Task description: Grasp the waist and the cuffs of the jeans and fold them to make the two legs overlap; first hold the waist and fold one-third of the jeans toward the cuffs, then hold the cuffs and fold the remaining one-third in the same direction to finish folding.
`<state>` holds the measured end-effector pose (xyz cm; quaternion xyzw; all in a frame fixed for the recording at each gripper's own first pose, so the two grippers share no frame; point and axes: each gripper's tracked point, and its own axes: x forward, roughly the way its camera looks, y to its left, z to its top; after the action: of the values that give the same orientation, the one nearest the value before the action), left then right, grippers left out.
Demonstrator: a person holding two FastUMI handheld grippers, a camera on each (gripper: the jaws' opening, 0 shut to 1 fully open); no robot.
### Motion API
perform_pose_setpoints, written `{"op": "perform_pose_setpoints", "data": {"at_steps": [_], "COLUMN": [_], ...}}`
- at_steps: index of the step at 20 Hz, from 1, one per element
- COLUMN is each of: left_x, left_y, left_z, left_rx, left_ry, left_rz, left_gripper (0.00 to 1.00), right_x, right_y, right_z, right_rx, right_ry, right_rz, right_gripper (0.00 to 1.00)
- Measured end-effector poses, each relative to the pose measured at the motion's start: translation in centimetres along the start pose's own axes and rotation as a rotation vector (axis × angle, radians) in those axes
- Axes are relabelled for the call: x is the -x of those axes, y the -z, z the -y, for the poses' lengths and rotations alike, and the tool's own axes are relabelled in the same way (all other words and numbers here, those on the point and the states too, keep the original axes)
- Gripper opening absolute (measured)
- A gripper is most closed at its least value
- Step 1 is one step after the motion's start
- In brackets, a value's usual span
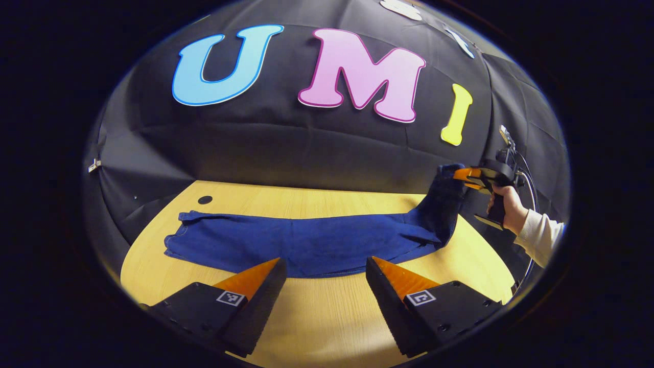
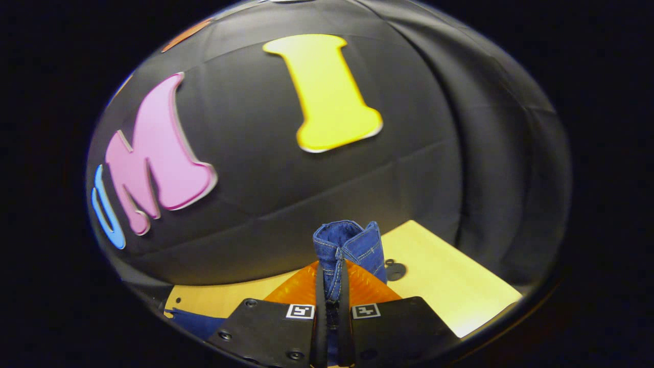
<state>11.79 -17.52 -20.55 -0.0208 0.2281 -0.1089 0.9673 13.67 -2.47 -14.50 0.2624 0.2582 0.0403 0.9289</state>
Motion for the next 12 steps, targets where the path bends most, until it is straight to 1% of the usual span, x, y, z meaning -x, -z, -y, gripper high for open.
{"op": "perform_pose_setpoints", "data": {"at_steps": [1,4,5,7,9,10,11,12], "left_x": [0.4,1.5,1.9,2.9,3.8,4.3,4.6,4.8], "left_y": [0.2,1.3,1.7,2.7,3.6,4.0,4.2,4.6], "left_z": [-0.4,-1.8,-2.5,-3.8,-5.7,-6.6,-7.5,-8.4], "left_rx": [0.011,0.056,0.074,0.111,0.145,0.163,0.181,0.200], "left_ry": [-0.008,-0.033,-0.047,-0.075,-0.113,-0.132,-0.151,-0.168], "left_rz": [0.002,0.004,0.001,-0.002,0.003,0.007,0.010,0.016], "left_gripper": [0.99,0.98,0.98,0.96,0.97,0.92,0.97,0.96], "right_x": [0.6,1.6,2.8,2.4,2.5,2.9,3.1,2.9], "right_y": [0.3,2.9,3.4,5.8,9.7,12.4,14.4,16.8], "right_z": [0.0,-0.3,-0.2,0.5,1.3,2.7,3.5,5.9], "right_rx": [0.020,0.083,0.093,0.099,0.113,0.138,0.177,0.216], "right_ry": [-0.046,-0.190,-0.238,-0.326,-0.390,-0.409,-0.425,-0.424], "right_rz": [-0.005,-0.025,-0.042,-0.109,-0.193,-0.239,-0.284,-0.327], "right_gripper": [0.12,0.11,0.11,0.12,0.12,0.11,0.11,0.12]}}
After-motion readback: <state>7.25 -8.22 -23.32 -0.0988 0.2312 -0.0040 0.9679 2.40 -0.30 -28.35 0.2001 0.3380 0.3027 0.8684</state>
